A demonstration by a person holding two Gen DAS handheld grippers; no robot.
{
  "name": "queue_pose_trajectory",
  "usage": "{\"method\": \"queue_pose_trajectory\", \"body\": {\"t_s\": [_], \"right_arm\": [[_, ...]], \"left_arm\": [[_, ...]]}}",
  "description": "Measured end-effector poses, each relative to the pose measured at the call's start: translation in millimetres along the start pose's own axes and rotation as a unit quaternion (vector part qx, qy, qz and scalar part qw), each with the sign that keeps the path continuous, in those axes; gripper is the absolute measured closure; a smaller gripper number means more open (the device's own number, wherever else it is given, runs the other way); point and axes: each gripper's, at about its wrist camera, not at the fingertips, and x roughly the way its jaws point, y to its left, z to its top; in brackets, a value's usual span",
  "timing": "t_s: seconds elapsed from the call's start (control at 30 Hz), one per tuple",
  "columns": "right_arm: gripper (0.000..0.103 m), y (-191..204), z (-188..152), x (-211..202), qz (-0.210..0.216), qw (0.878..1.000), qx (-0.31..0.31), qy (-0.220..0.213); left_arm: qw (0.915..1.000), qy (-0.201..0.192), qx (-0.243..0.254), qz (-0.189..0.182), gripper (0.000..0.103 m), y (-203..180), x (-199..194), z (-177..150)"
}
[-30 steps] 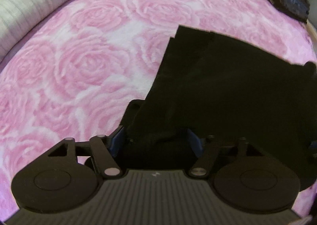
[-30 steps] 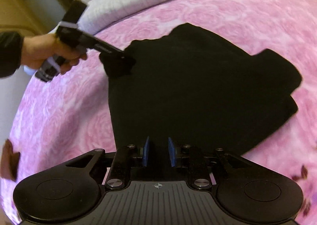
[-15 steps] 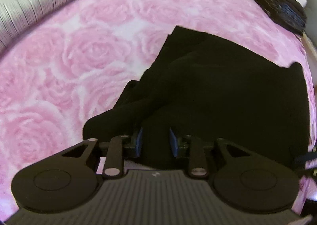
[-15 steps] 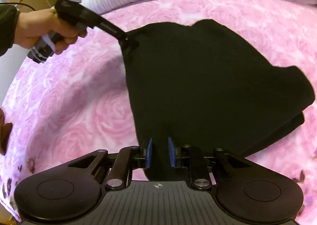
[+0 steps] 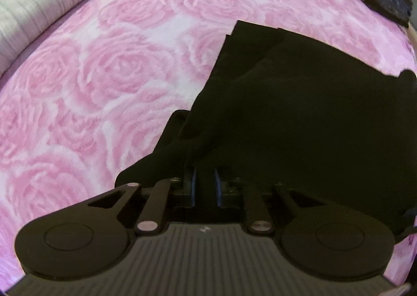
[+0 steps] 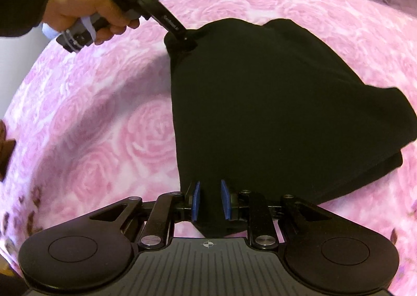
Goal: Fold clothes
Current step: 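Open both grippers and pull them back from the folded jacket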
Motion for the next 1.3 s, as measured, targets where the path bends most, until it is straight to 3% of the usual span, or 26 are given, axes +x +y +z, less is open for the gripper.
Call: {"method": "queue_pose_trajectory", "body": {"t_s": [0.1,0.2,0.33,0.43,0.5,0.57,0.7,0.77,0.83,0.9,0.97,1.17,1.3], "right_arm": [[0.081,-2.7,10.1,-23.3,-0.004,1.0,0.02,-0.01],[0.081,-6.0,13.3,-40.0,-0.038,0.999,0.014,-0.031],[0.082,-22.8,3.9,-2.2,-0.047,0.998,0.035,0.008],[0.082,-40.5,2.8,9.9,-0.028,0.997,0.071,0.008],[0.082,-47.0,10.7,1.7,-0.015,0.996,0.086,0.016],[0.082,-51.6,16.9,-17.4,-0.024,0.996,0.09,-0.009],[0.081,-69.0,31.2,-43.7,-0.109,0.99,0.061,-0.068],[0.081,-88.6,36.6,-37.5,-0.139,0.986,0.059,-0.07],[0.081,-117.2,36.8,-18.8,-0.158,0.982,0.088,-0.045],[0.082,-148.1,34.0,-0.7,-0.16,0.978,0.129,-0.021],[0.082,-167.2,30.9,4.2,-0.138,0.978,0.153,-0.023],[0.081,-160.3,37.8,-23.0,-0.154,0.976,0.143,-0.052],[0.081,-160.7,42.1,-16.1,-0.158,0.974,0.155,-0.059]], "left_arm": [[1.0,0.005,0.008,0.0,0.091,-0.2,-13.1,-0.4],[0.9998,-0.004,0.019,0.005,0.088,-10.3,-23.0,-2.4],[0.9999,0.0,0.015,0.008,0.088,-17.7,-6.5,-4.8],[0.9999,0.005,0.009,0.004,0.088,-14.1,-9.1,-1.5],[0.9997,0.007,0.02,0.011,0.088,-16.3,-16.9,-0.7],[0.999,-0.002,0.039,0.021,0.087,-24.3,-30.1,-1.9],[0.9976,-0.033,0.061,-0.009,0.086,-67.3,-54.2,-9.0],[0.9961,-0.034,0.072,-0.039,0.084,-95.4,-51.3,-14.2],[0.9942,-0.022,0.087,-0.059,0.084,-124.5,-33.9,-20.8],[0.9934,-0.017,0.102,-0.05,0.084,-145.3,-14.9,-27.4],[0.9937,-0.015,0.102,-0.044,0.085,-151.6,-9.6,-24.2],[0.9927,-0.06,0.085,-0.061,0.084,-142.2,-27.0,16.0],[0.9929,-0.076,0.053,-0.074,0.084,-126.5,1.7,63.6]]}}
